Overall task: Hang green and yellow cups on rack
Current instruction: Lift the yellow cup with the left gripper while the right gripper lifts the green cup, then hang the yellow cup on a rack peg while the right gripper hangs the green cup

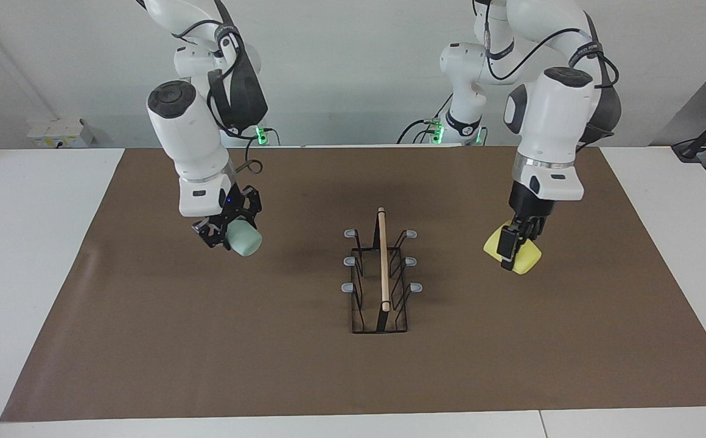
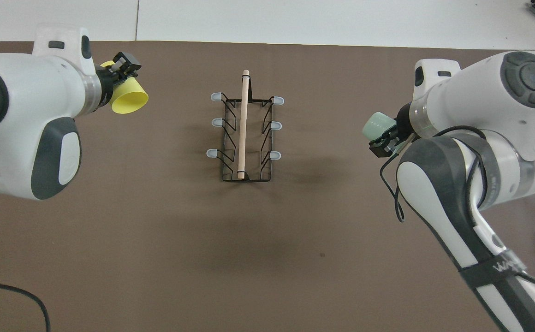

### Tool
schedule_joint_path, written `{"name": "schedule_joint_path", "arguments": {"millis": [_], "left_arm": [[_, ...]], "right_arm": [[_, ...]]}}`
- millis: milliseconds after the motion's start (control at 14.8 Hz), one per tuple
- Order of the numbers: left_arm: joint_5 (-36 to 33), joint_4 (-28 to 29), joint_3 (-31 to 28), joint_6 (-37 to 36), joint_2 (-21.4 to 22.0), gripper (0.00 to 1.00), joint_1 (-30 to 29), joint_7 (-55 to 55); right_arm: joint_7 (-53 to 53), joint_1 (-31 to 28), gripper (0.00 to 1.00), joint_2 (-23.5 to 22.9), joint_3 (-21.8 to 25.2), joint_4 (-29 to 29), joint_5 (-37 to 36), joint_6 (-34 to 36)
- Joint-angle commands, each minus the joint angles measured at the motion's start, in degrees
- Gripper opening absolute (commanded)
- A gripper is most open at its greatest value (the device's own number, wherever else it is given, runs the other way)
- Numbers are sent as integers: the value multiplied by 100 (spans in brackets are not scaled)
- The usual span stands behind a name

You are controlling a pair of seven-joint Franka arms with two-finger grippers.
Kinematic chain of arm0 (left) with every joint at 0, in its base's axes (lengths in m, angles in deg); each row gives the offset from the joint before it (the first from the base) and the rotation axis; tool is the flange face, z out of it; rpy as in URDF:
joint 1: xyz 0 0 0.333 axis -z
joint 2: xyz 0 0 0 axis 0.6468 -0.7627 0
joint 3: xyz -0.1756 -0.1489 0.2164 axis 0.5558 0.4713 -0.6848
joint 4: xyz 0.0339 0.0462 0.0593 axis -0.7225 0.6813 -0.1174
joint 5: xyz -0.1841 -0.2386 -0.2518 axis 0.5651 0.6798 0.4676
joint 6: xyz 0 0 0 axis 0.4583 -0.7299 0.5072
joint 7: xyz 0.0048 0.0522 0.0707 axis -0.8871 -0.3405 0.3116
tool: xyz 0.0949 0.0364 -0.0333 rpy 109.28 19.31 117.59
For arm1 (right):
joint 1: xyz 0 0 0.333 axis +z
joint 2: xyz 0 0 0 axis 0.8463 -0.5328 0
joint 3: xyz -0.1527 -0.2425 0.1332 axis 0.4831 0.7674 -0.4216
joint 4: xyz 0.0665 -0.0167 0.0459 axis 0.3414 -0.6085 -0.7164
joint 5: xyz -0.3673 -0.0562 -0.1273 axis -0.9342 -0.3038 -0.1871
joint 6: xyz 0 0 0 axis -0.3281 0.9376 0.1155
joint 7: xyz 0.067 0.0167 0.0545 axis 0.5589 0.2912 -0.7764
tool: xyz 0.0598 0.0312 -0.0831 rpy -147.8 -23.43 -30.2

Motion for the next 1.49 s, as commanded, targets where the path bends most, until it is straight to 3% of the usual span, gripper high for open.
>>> {"name": "schedule_joint_path", "arguments": {"millis": [0,135,406,610,813,1151,1422], "left_arm": [[-1024,379,-74,-36,300,0,465,708],[-1823,641,-74,-9,457,0,764,1280],[-3783,1696,-57,544,958,0,1326,2711],[-4936,1979,-48,483,1074,0,1713,4188],[-5623,2084,-48,246,1021,0,2091,5191],[-6527,2137,-48,176,933,0,2119,5921],[-6934,2128,-48,52,714,0,2127,6328]], "right_arm": [[-546,-158,0,472,-66,-480,928,-270],[-1117,-220,0,613,-57,-734,1771,-612],[-2093,-255,0,745,-57,-1034,3442,-877],[-2980,-264,0,1052,-57,-1638,4882,-1297],[-4078,-272,0,1229,-48,-2106,6350,-1449],[-5600,-299,0,1150,-48,-2511,8565,-1414],[-5952,-107,0,1001,-57,-2590,9253,-1369]]}}
